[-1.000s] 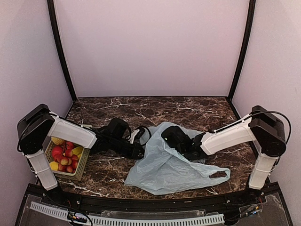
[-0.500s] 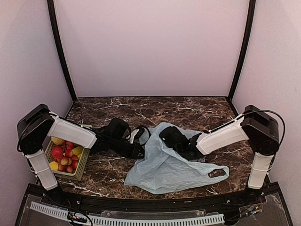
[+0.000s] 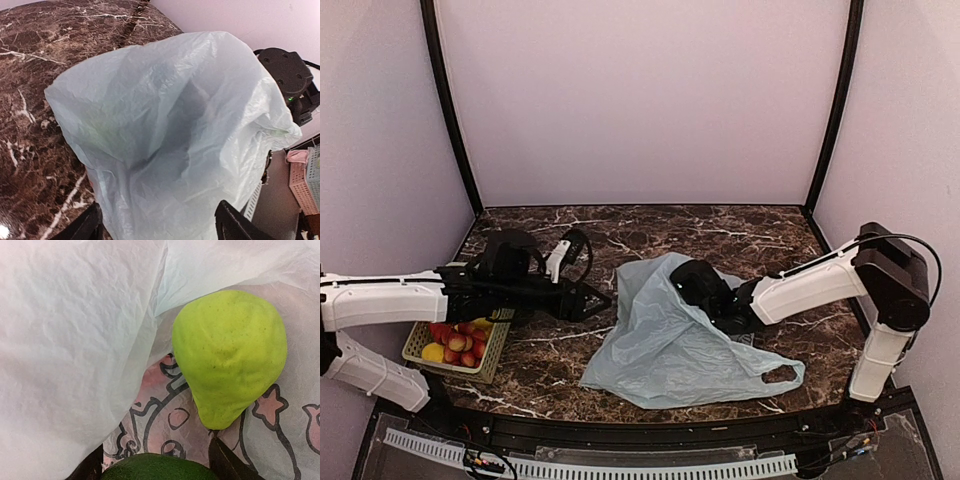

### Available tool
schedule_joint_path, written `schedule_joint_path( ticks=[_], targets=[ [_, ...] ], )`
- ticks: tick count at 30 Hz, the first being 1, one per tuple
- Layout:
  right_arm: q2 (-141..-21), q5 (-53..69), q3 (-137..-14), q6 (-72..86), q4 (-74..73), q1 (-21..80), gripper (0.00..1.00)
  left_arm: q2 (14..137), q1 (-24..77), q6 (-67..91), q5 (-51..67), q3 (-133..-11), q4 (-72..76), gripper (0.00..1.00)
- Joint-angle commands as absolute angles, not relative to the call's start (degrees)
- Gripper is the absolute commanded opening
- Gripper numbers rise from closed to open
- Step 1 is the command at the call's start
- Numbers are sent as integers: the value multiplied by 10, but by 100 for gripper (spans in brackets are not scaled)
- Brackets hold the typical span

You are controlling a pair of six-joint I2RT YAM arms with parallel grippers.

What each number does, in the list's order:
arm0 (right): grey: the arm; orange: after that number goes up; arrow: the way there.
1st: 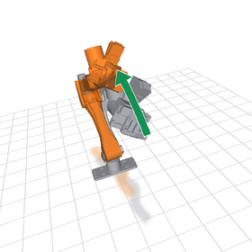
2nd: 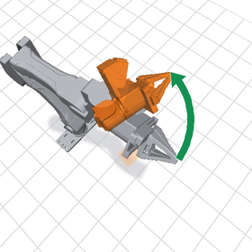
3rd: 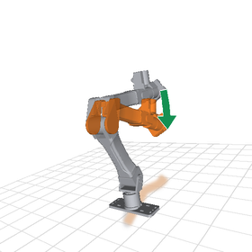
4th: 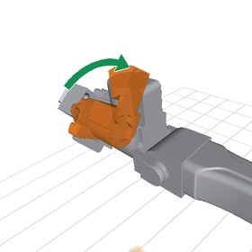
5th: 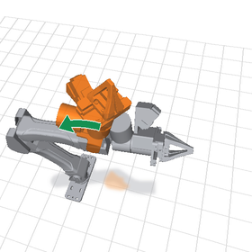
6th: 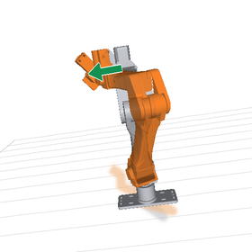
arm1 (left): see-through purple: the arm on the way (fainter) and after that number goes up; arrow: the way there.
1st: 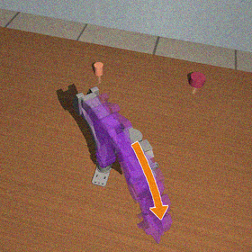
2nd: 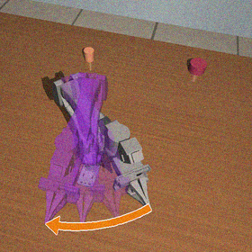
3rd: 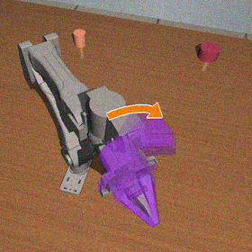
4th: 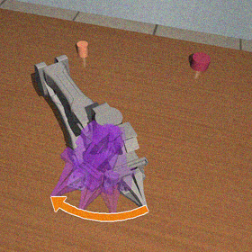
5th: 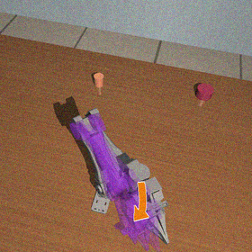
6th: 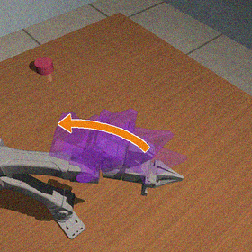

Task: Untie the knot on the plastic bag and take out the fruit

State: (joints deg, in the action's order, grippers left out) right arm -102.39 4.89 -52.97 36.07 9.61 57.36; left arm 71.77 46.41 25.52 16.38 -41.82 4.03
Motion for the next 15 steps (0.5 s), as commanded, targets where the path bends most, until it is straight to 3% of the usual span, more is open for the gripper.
schedule_joint_path(
  ticks=[1,4,15],
  targets=[
    [-1008,41,-527,361,106,569,14,663,486,241,233,-374,21,81],
    [-1006,42,-531,360,105,569,14,657,508,241,243,-364,25,88],
    [-993,38,-524,361,98,569,14,773,540,230,229,-421,37,98]
  ],
)
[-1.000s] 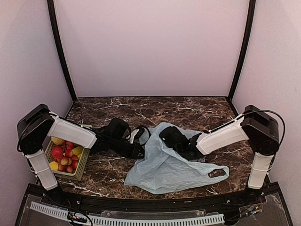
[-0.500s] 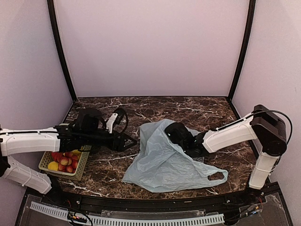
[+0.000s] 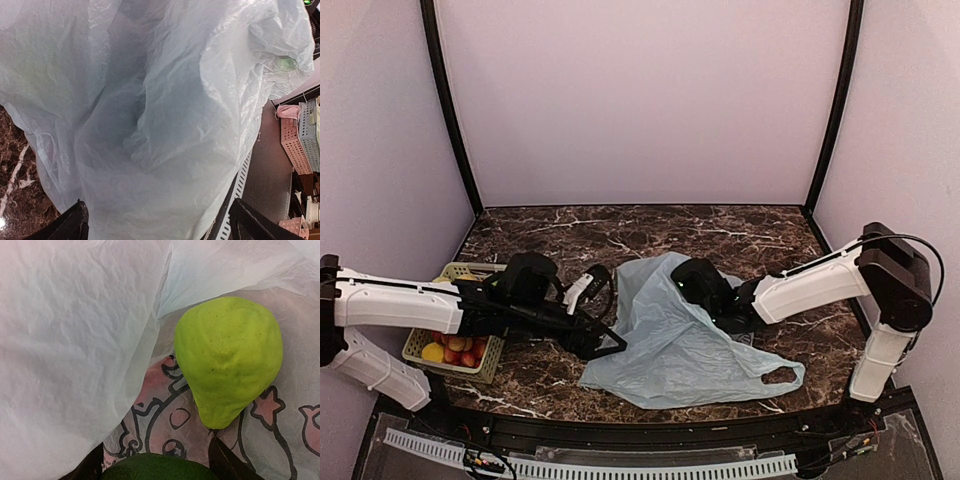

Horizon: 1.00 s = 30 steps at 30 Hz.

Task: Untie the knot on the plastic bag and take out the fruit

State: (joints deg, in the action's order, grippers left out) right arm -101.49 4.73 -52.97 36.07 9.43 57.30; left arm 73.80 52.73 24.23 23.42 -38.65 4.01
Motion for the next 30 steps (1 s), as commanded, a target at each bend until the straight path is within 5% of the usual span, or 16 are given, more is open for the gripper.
schedule_joint_path(
  ticks=[1,3,5,7,9,21,30],
  targets=[
    [-988,37,-521,362,98,569,14,787,544,229,222,-430,34,97],
    [-980,34,-515,362,98,568,14,801,547,229,222,-437,38,94],
    [-969,29,-508,364,97,569,14,806,549,240,223,-434,56,71],
    [-952,25,-496,367,92,568,14,805,549,253,203,-430,59,20],
    [-931,21,-480,374,82,568,14,795,548,257,160,-425,39,3],
    [-678,-34,-366,406,-33,568,16,675,406,269,126,-358,-54,1],
    [-571,83,-370,356,-28,569,18,708,395,266,133,-392,-62,1]
  ],
)
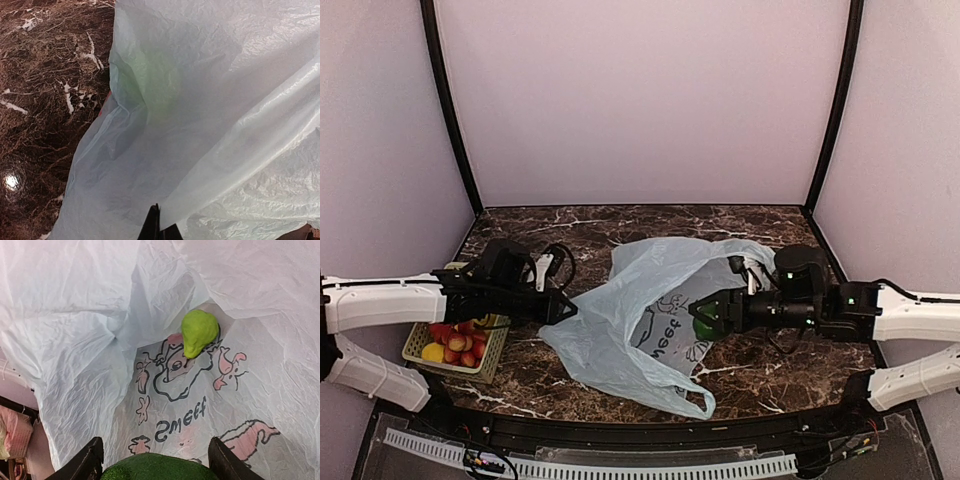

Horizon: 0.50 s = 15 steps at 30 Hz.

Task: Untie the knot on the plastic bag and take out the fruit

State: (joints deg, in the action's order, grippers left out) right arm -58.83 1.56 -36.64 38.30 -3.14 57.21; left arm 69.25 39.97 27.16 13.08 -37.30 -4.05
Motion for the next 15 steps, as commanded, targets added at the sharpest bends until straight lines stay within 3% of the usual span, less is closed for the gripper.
schedule_joint_path(
  ticks=[1,8,15],
  targets=[
    [-569,114,-372,350,-23,569,18,712,395,268,132,-399,-61,1],
    [-580,274,-370,325,23,579,19,751,391,287,131,-424,-37,1],
    [-640,311,-391,309,-15,612,18,769,369,301,140,-447,-3,1]
  ],
)
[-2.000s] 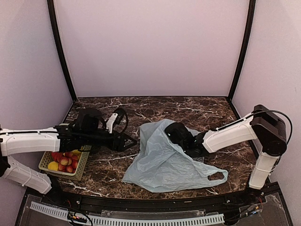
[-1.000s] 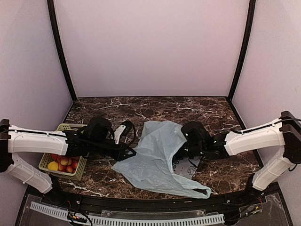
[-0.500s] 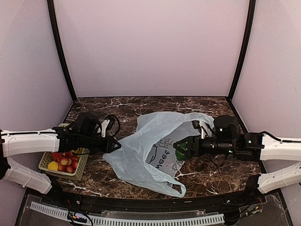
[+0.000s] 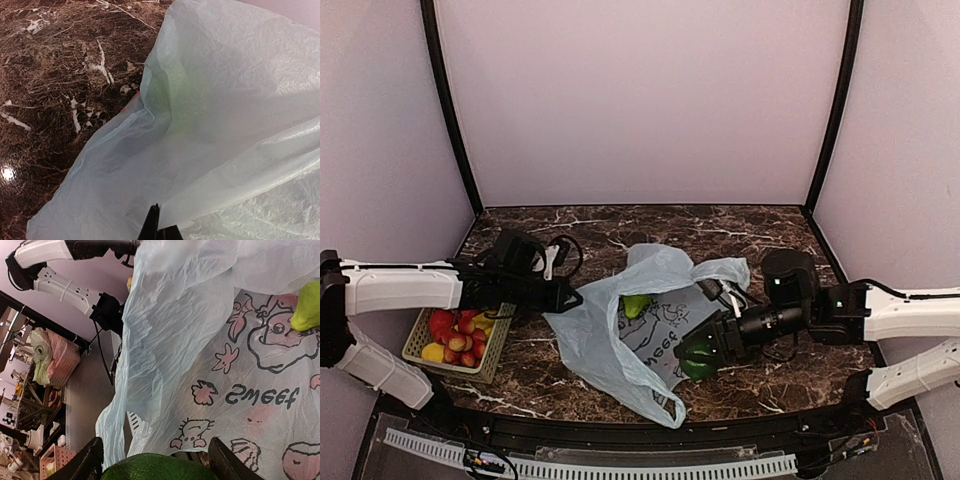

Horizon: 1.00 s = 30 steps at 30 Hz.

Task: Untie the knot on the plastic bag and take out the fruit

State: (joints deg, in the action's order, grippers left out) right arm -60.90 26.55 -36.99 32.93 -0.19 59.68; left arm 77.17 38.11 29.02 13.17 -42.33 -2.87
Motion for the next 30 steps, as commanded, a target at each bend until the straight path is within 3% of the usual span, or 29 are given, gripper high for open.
schedule_joint_path(
  ticks=[1,10,23,30],
  targets=[
    [-650,314,-394,307,-25,616,18,769,363,300,138,-450,-4,1],
    [-720,328,-434,280,-82,659,16,780,313,295,173,-447,-2,1],
    [-752,304,-396,298,-144,659,14,721,207,285,189,-409,4,1],
    [-734,326,-437,288,-131,663,13,732,207,267,284,-403,21,1]
  ],
)
